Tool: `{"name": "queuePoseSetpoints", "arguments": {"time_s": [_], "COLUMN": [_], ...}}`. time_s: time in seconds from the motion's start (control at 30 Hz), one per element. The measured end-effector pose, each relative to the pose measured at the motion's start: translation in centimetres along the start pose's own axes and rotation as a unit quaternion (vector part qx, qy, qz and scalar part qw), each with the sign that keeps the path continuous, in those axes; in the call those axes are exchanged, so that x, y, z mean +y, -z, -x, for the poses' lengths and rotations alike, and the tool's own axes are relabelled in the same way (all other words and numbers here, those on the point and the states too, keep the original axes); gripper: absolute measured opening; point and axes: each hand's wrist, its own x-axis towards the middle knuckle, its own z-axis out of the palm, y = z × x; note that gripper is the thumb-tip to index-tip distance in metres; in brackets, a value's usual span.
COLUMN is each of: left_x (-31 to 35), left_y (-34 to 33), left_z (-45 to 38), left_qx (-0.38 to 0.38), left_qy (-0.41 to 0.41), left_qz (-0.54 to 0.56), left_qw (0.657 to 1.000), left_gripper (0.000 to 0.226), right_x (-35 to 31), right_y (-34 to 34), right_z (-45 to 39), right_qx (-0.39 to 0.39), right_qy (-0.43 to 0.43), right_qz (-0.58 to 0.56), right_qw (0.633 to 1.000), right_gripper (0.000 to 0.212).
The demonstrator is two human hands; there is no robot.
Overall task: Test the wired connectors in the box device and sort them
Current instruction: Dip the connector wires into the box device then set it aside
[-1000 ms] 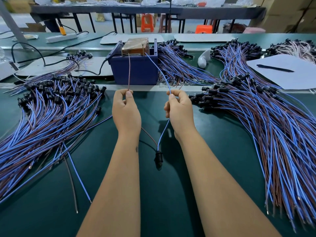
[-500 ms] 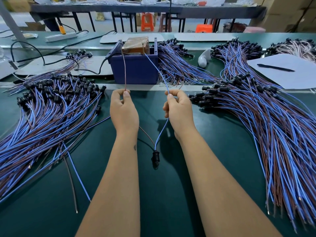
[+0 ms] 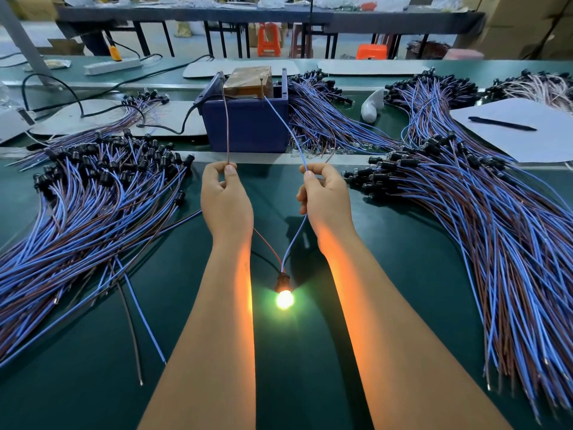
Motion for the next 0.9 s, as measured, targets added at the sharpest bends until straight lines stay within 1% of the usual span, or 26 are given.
{"name": "queuePoseSetpoints", "arguments": {"time_s": [0.3, 0.4, 0.5, 0.63, 0.73, 0.77, 0.9], "left_x": [0.0, 0.1, 0.6, 1.3, 1.4, 1.5, 1.7], "left_y": [0.1, -0.1, -0.5, -1.3, -1.5, -1.5, -1.3], "left_z": [0.1, 0.1, 0.5, 1.1, 1.4, 1.5, 1.1], "left_qx": [-0.004, -0.016, -0.06, -0.154, -0.171, -0.172, -0.157], "left_qy": [-0.001, 0.014, 0.028, 0.069, 0.068, 0.071, 0.118], "left_qz": [-0.003, 0.008, 0.032, 0.089, 0.088, 0.096, 0.18], "left_qw": [1.0, 1.0, 0.997, 0.982, 0.979, 0.978, 0.964], "left_gripper": [0.02, 0.019, 0.019, 0.018, 0.016, 0.015, 0.018], "right_x": [0.0, 0.0, 0.0, 0.2, 0.3, 0.3, -0.1], "right_y": [0.0, 0.0, -0.4, -1.2, -1.3, -1.3, -0.9], "right_z": [0.0, 0.2, 0.4, 0.6, 0.8, 0.8, 0.5], "right_qx": [-0.003, -0.003, -0.008, -0.045, -0.066, -0.07, -0.108], "right_qy": [0.001, 0.031, 0.072, 0.094, 0.095, 0.089, 0.018], "right_qz": [0.006, 0.011, 0.021, 0.061, 0.069, 0.059, -0.056], "right_qw": [1.0, 0.999, 0.997, 0.993, 0.991, 0.992, 0.992], "right_gripper": [0.017, 0.018, 0.021, 0.018, 0.014, 0.013, 0.02]}}
